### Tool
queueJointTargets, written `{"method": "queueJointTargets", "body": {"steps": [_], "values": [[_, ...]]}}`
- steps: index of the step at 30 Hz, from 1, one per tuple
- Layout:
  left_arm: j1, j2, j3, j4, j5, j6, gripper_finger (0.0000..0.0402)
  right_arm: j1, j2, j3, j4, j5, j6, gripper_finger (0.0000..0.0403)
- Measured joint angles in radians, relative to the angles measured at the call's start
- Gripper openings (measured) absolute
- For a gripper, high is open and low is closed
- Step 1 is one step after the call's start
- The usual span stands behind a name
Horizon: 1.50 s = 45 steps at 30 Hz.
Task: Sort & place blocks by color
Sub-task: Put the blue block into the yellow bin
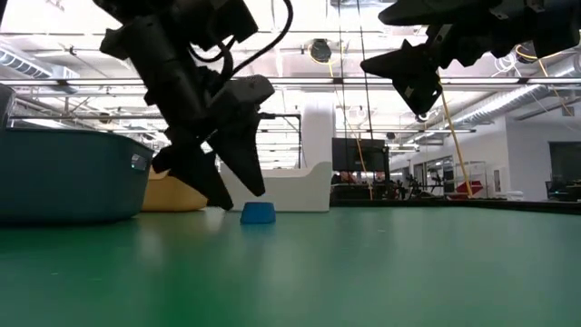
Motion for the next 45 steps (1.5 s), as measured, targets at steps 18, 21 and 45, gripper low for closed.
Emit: {"method": "queueJointTargets", "body": {"steps": [18,21,45], "values": [[-0.002,-0.001,-0.021,0.096,-0.067,0.659,0.0291,0.000,0.000,0.000,0.002,0.000,0.000,0.0210],[-0.002,0.010,-0.021,0.109,-0.040,0.716,0.0294,0.000,0.000,0.000,0.002,0.000,0.000,0.0210],[0.028,0.088,-0.017,0.085,0.101,0.792,0.0124,0.000,0.000,0.000,0.003,0.000,0.000,0.0210]]}}
